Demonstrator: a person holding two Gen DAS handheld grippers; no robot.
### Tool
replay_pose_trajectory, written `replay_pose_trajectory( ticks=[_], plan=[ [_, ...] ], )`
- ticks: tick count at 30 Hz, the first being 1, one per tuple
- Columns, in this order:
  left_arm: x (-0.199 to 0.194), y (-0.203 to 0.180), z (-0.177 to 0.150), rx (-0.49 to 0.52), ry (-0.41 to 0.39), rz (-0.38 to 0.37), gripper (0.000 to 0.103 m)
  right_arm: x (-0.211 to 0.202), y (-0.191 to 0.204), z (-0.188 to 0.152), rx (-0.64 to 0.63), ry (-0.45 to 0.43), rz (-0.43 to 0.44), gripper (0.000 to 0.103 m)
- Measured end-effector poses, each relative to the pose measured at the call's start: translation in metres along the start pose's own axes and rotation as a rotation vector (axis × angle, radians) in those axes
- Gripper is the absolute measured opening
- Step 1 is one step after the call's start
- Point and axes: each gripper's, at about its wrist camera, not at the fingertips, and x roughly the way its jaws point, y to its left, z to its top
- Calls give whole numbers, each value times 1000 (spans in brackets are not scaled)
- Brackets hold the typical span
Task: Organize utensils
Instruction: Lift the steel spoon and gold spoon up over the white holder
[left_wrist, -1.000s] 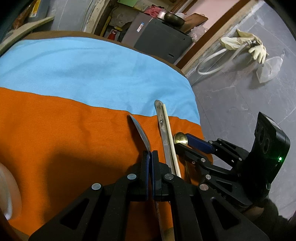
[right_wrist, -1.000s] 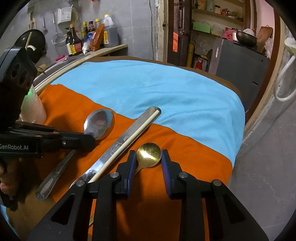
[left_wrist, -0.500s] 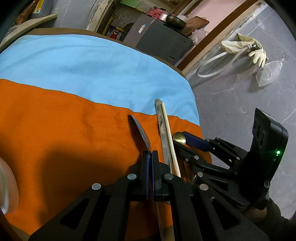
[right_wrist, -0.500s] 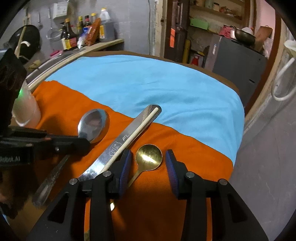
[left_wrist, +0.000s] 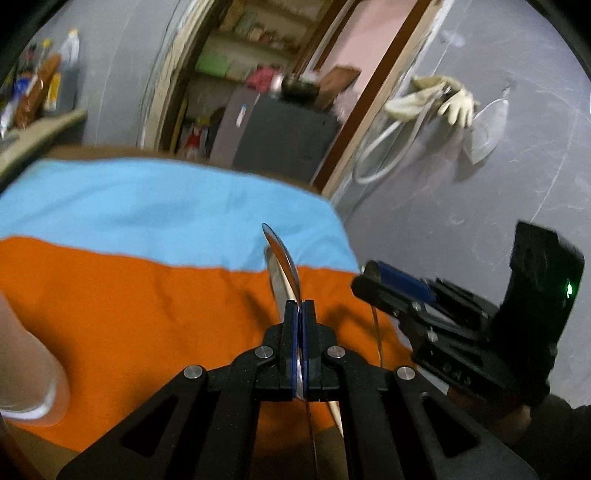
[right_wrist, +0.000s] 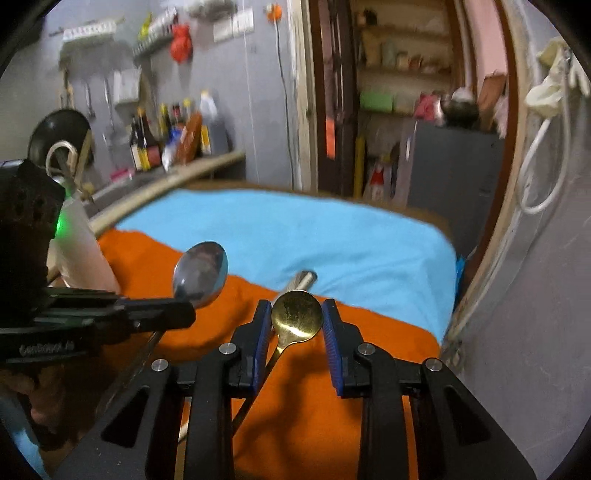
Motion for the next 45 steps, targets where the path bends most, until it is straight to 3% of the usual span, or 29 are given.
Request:
replay_pose_trajectory(
  ticks=[6, 16, 25, 34, 39, 45],
  plan=[
    [-21, -20, -2, 82, -134, -7, 0, -30, 23, -2, -57, -163, -47, 25],
    [-68, -29, 12, 82, -262, -11, 0, -74, 43, 32, -87, -358, -75, 25],
    [-122, -26, 45, 112, -296, 100, 0, -96, 71, 82, -87, -466, -72, 25],
    [-183, 1, 67, 124, -371, 176, 0, -108, 123, 126, -110, -542, -45, 25],
    [-217, 31, 77, 123, -453, 219, 0, -103, 154, 146, -125, -586, -53, 25],
    [-249, 89, 74, 46, -590, 243, 0, -86, 188, 152, -146, -638, -110, 25]
  ],
)
